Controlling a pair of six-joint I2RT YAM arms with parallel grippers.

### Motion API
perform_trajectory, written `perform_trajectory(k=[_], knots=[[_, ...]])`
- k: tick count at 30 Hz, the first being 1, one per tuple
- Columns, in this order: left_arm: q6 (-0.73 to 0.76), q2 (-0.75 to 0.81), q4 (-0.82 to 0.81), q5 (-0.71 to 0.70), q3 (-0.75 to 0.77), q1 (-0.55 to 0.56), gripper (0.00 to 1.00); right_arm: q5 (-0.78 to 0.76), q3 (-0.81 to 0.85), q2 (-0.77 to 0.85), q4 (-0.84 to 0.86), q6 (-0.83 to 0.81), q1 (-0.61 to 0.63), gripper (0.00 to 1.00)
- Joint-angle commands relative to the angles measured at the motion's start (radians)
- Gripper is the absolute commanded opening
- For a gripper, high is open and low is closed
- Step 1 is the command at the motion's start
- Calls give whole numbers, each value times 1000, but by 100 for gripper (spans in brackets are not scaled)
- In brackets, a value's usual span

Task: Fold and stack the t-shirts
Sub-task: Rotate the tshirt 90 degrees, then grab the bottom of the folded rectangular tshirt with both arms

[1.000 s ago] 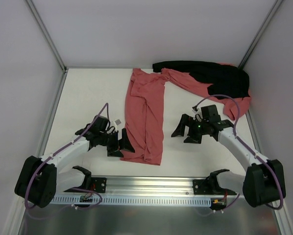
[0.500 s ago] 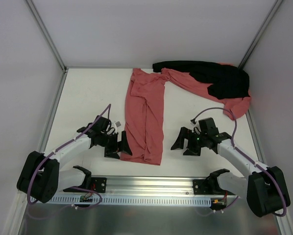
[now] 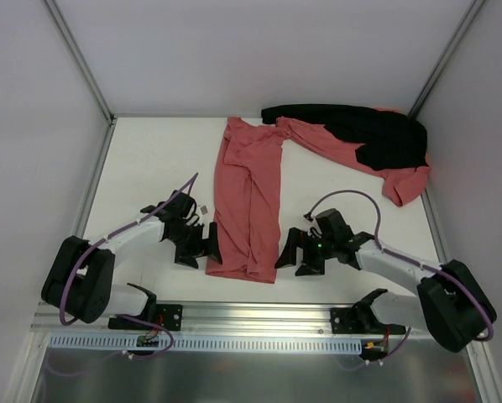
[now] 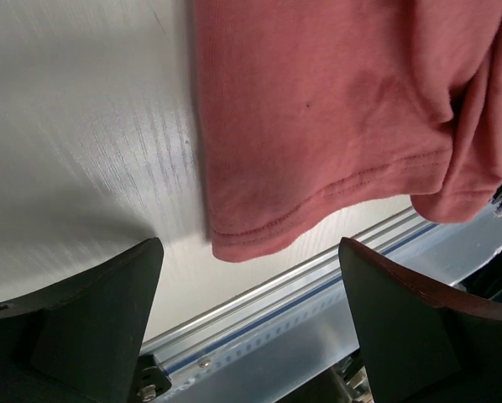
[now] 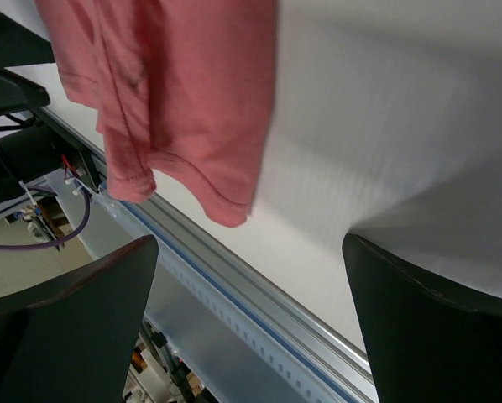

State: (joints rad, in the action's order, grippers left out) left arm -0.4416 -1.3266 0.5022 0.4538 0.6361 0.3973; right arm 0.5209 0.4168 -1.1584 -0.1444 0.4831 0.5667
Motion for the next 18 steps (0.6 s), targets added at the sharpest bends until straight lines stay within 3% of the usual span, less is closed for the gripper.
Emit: perform_trajectory(k=[1,12,18], knots=[[24,-16,-24,5,-6,-6,88,-64,55,-113,66,12,68,100],[-58,-17,-209,59,-124,-6,88,-84,132,-222,92,40,171,98],[-126,-39,-290,121,-167,-5,85,-87,125,-228,100,57,194,86]])
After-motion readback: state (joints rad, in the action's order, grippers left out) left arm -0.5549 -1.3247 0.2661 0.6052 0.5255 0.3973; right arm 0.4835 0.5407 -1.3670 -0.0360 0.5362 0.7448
